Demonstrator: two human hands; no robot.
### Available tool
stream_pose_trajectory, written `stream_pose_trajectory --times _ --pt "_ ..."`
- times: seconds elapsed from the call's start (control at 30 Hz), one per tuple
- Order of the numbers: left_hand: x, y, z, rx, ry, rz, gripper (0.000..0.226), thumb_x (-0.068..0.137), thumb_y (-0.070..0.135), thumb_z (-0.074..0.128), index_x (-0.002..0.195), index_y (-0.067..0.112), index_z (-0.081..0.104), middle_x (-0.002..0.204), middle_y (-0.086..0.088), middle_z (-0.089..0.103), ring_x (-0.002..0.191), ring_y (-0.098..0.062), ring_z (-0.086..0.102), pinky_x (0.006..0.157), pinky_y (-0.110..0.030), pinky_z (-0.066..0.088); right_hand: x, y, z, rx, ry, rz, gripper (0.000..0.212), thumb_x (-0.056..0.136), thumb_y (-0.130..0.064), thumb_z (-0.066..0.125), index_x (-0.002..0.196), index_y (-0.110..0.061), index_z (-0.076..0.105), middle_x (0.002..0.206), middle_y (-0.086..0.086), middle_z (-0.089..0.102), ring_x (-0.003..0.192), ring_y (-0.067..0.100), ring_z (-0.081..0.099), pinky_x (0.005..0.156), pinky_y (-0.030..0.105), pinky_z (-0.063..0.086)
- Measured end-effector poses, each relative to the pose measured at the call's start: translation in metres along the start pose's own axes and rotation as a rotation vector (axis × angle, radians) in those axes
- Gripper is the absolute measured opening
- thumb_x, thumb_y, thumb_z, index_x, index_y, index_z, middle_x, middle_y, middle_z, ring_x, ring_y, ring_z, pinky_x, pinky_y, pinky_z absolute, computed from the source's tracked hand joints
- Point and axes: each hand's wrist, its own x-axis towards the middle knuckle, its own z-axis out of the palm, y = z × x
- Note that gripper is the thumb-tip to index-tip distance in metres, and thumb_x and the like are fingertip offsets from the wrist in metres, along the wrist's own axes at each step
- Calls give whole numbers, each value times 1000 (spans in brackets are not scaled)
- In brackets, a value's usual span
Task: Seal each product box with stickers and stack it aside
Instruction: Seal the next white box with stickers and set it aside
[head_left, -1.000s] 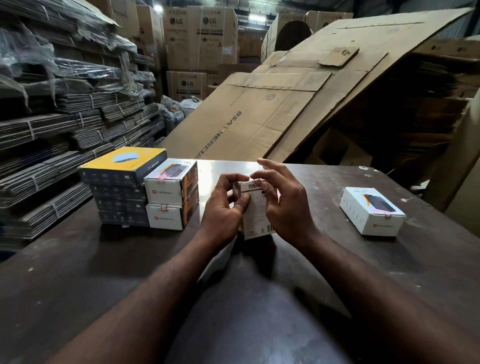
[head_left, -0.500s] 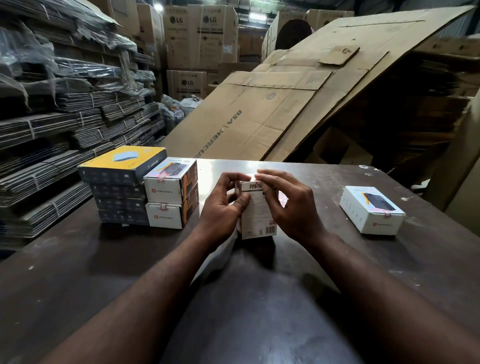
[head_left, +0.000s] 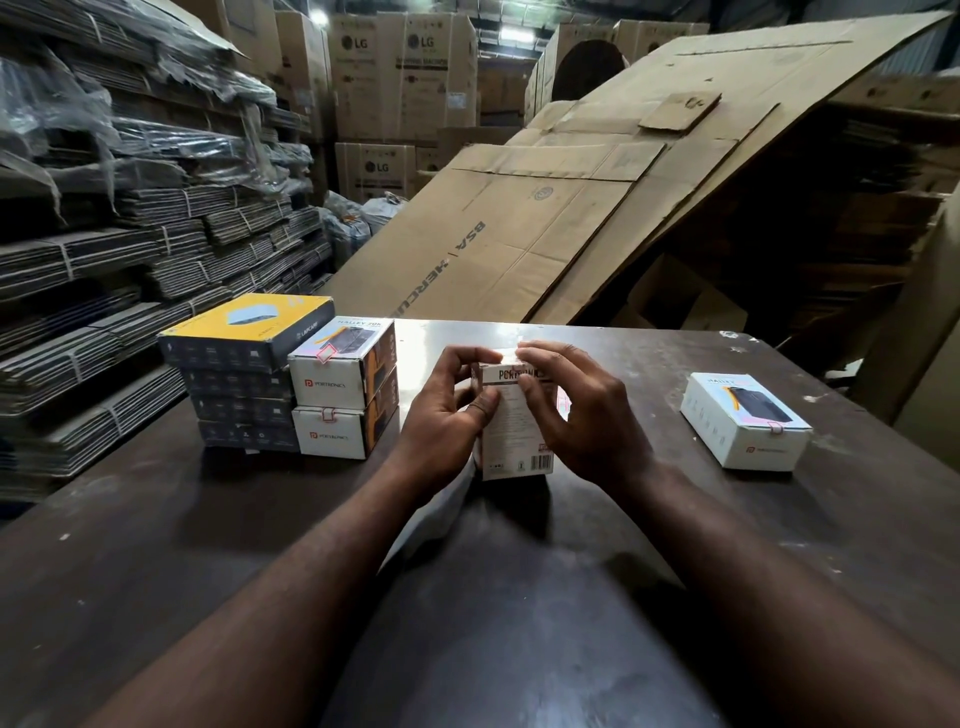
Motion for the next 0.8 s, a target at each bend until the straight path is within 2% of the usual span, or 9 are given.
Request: stream_pose_trajectory --times 0.1,0.2,0.37,0.5,0.57,0.63,0.7,0.8 --pt "1 -3 0 8 6 10 27 99 2 57 108 27 57 113 -1 61 105 -23 64 81 -33 56 1 -1 2 34 36 59 26 98 -19 64 115 -2 72 118 11 71 110 20 67 94 35 55" --pt "1 -2 1 13 13 11 21 91 16 60 107 30 58 113 1 62 105 -21 65 82 -34 57 5 -4 6 111 83 147 20 95 -22 69 105 -6 74 109 5 72 102 13 68 86 33 56" --pt "1 -2 0 7 17 2 24 100 5 55 109 27 57 110 -1 63 103 -19 63 84 -38 56 11 -5 4 303 28 342 16 92 -21 70 103 -11 75 108 -3 72 101 9 68 83 39 59" --pt "1 0 6 74 109 -11 18 87 37 59 105 33 60 106 -1 67 94 -11 63 78 -32 52 10 -4 7 506 -15 507 22 88 -19 62 106 -19 74 126 -7 68 117 11 64 95 46 56" --pt "1 -1 10 136 194 0 35 79 56 61 103 30 59 101 1 69 90 -9 66 78 -32 54 7 -11 9 543 -9 543 30 86 -16 57 111 -19 74 138 -6 63 126 5 58 104 40 52" --pt "-1 0 12 225 292 45 46 75 64 63 101 27 57 93 3 68 84 -7 67 77 -30 55 6 -21 8 482 -5 496 33 87 -14 54 114 -17 74 141 -6 61 124 -5 57 105 30 51" --pt "-2 0 10 298 382 86 42 80 56 72 98 22 53 85 5 65 74 -6 66 69 -31 55 5 -29 8 436 1 426 33 89 -13 53 115 -14 74 138 -8 61 120 -9 58 101 27 52" --pt "-2 1 5 405 402 128 30 89 38 74 99 20 53 81 8 64 68 3 63 65 -27 54 2 -31 11 386 19 377 29 93 -18 55 115 -13 73 137 -9 63 118 -1 63 99 33 55"
